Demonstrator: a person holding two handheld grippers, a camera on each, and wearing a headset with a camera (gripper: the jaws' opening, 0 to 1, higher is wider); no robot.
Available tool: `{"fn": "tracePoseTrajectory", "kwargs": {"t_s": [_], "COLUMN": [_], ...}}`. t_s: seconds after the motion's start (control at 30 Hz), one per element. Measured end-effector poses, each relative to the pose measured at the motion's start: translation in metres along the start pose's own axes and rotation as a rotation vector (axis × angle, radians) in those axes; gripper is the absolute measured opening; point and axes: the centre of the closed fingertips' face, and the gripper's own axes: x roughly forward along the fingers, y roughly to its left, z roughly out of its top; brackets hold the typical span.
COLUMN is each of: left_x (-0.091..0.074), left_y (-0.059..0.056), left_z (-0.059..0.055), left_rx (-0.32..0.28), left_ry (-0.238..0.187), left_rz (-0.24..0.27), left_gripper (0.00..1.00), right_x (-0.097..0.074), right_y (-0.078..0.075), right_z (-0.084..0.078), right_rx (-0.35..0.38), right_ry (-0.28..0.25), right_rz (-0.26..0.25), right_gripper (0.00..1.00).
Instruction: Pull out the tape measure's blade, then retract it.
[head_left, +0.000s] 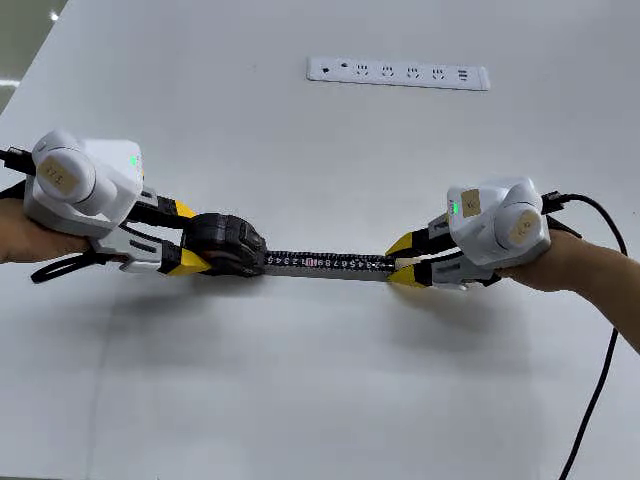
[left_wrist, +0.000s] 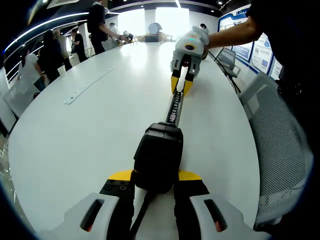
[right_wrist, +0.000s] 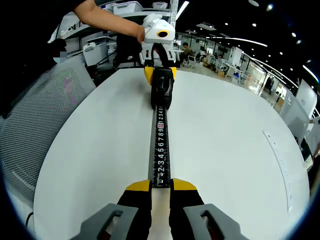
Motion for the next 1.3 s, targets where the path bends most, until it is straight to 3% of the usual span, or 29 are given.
{"fn": "tracePoseTrajectory", "kwargs": {"t_s": [1.3], "left_x": [-0.001], "left_y": [-0.001], "left_z": [0.001], "left_rx": [0.006], "left_ry": [0.004], "left_rz": [0.0], "left_gripper": [0.25], "right_x": [-0.038], "right_y": [0.007], "right_z": [-0.037], "right_rx": [0.069], "right_ry": [0.045], "right_rz": [-0.032], "right_gripper": [0.09]}}
